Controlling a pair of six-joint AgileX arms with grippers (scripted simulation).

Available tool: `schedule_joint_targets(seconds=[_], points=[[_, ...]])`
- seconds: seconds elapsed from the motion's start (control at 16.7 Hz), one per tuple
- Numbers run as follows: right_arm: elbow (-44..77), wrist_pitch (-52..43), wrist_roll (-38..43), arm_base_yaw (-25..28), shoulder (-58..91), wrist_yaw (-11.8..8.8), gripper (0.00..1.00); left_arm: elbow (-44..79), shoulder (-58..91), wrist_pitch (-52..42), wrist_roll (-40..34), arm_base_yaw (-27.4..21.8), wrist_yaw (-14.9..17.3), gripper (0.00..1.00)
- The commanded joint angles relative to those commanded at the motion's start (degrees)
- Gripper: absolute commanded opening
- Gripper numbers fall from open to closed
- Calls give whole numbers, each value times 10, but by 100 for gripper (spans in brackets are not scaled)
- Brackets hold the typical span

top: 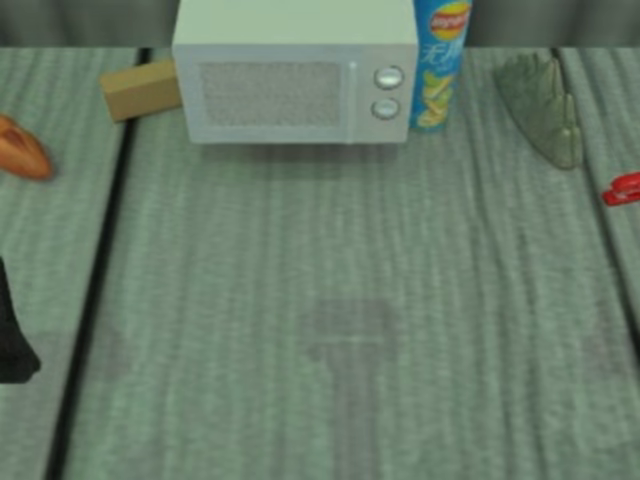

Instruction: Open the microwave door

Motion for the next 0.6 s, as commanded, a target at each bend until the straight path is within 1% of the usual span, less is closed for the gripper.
schedule_joint_targets(seconds=[0.18,0.3,0.48,0.6], points=[[0,0,0,0,0,0,100,3,4,-4,0,-1,0,100],[0,0,0,0,0,0,100,22,25,-23,1,-7,-2,100],[0,0,0,0,0,0,100,85,91,-79,-1,-27,-9,100],[0,0,0,0,0,0,100,151,154,-127,-7,-45,-15,100]])
